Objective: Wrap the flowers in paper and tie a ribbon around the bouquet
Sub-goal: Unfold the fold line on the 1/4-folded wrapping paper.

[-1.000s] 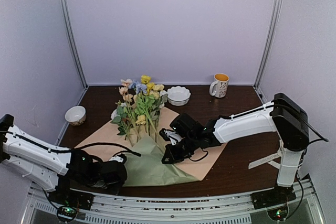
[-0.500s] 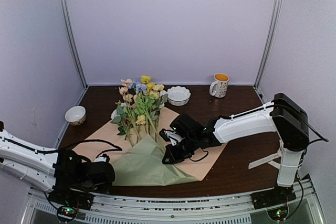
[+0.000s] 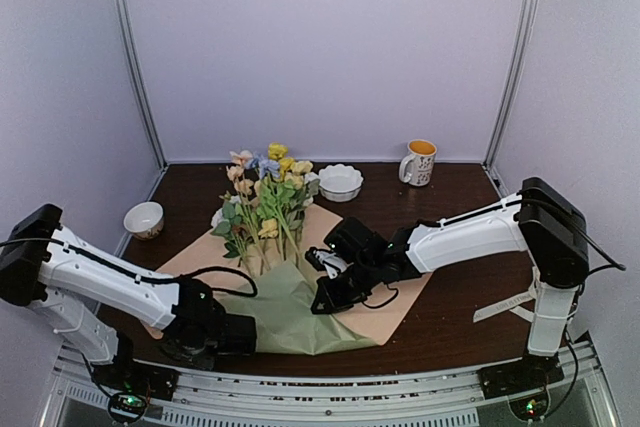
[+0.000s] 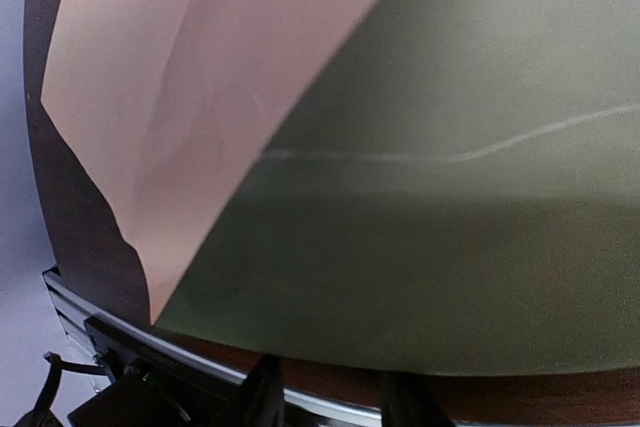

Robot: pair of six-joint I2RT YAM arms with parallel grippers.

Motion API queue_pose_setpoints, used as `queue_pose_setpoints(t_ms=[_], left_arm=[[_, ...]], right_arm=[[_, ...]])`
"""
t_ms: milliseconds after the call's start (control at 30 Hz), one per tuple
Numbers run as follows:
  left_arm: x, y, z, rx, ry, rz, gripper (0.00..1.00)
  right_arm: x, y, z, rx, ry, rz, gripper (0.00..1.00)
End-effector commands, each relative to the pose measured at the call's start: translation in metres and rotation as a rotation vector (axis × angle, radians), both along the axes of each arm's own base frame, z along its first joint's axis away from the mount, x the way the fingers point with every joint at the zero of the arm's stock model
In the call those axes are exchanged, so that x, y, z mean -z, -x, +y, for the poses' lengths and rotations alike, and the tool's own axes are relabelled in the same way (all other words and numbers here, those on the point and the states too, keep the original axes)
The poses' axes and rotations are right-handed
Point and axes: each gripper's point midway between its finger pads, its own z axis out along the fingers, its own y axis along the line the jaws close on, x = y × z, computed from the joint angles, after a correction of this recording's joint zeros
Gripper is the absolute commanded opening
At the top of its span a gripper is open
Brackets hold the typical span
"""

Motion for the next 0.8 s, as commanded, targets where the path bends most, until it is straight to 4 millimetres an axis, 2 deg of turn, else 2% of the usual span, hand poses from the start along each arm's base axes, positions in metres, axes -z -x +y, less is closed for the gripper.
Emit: queue_pose_setpoints(t_ms=[0, 100, 267, 400, 467, 533, 767], left_arm=[[-0.024, -0.016, -0.019, 0.033, -0.018, -0.059, 0.44], [-0.032, -0.024, -0.036, 0.057, 0.046, -0.096, 0.55], [-0.054, -0.028, -0.043, 0.056, 0.155, -0.135, 0.57], [-0.066, -0.035, -0.059, 0.054, 0.344, -0.198, 0.69], [-0.064, -0.038, -0.064, 0.024, 0.436, -0.216, 0.71], [-0.052, -0.037, -0.057, -0.049, 0.486, -0.209, 0.73], [-0.035, -0.042, -0.036, -0.216, 0.571, -0.253, 0.83]], right_arm=[[-0.017, -0.008, 0.005, 0.005, -0.023, -0.049, 0.00], [-0.017, -0.009, 0.006, 0.007, -0.024, -0.047, 0.00], [-0.018, -0.008, 0.006, 0.003, -0.024, -0.050, 0.00], [-0.017, -0.009, 0.008, 0.005, -0.030, -0.045, 0.00], [-0.017, -0.009, 0.009, 0.006, -0.032, -0.045, 0.00], [-0.018, -0.008, 0.009, 0.004, -0.033, -0.045, 0.00], [-0.015, -0.009, 0.008, 0.015, -0.033, -0.047, 0.00]])
